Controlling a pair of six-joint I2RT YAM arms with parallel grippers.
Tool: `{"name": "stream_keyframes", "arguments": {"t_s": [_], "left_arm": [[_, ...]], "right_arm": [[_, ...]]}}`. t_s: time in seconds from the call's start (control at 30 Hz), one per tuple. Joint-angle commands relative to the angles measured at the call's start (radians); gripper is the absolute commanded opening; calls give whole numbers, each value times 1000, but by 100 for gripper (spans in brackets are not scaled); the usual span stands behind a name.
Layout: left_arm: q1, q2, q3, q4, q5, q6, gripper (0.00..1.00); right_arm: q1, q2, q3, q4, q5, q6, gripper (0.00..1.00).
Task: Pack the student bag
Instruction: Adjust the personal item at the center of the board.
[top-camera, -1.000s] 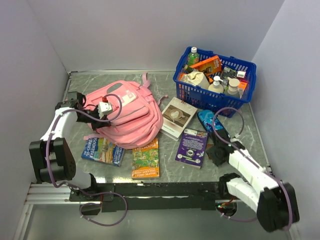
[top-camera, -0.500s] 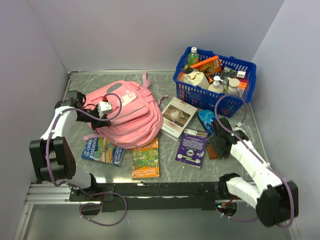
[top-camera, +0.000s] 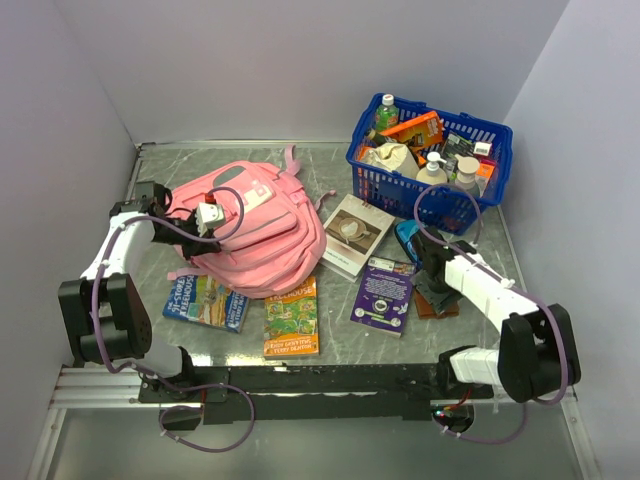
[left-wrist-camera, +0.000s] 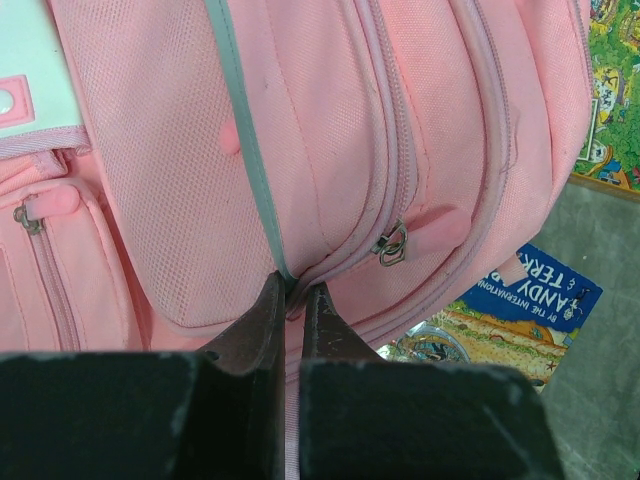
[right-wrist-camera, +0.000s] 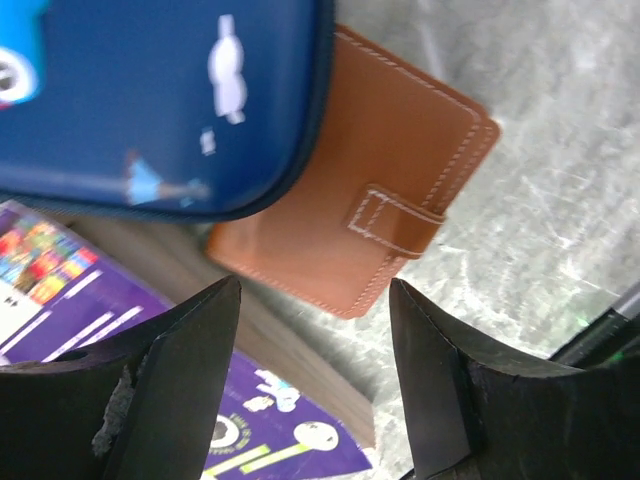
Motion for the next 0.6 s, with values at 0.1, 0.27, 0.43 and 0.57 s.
{"name": "stream_keyframes", "arguments": {"t_s": [0.1, 0.27, 0.43, 0.57], "left_arm": [[5, 5, 8, -29, 0, 20, 1], [5, 7, 14, -40, -11, 20, 1], [5, 5, 11, -38, -18, 20, 1], [6, 10, 9, -37, -21, 13, 1]], "right_arm": [[-5, 34, 40, -57, 56, 88, 68], [-4, 24, 60, -10, 63, 81, 67], [5, 50, 88, 16, 58, 91, 66], [4, 118, 109, 13, 50, 101, 66]]}}
